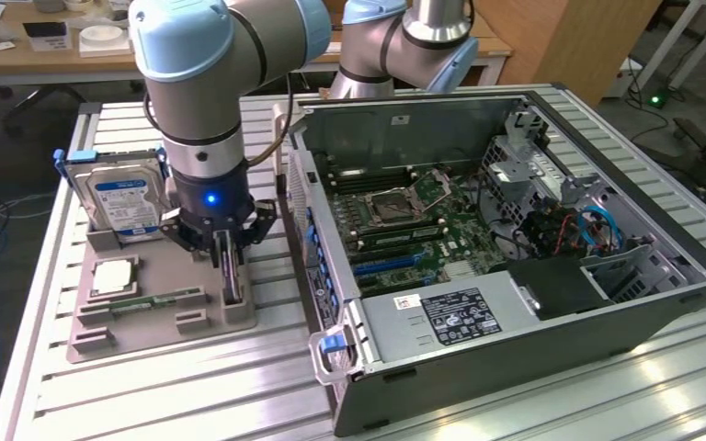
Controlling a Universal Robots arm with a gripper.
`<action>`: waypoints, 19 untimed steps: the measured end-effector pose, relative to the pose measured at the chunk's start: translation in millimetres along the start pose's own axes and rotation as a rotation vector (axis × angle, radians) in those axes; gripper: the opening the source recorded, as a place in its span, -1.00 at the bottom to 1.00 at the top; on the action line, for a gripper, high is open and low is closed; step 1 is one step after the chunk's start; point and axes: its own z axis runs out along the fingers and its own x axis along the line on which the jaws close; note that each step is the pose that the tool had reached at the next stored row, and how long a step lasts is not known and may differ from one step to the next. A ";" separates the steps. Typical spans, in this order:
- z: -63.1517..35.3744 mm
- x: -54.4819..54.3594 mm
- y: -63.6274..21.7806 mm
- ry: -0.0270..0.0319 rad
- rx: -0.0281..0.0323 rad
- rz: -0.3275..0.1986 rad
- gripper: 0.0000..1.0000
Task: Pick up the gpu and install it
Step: 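Pick up the gpu and move the gpu toward the slot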
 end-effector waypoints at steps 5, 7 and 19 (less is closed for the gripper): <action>-0.2 -0.3 0.1 0.0001 0.0000 0.001 -0.22; -0.3 -0.4 0.1 -0.0002 0.0000 0.004 -0.22; -0.4 -0.4 0.0 -0.0002 0.0001 0.011 -0.25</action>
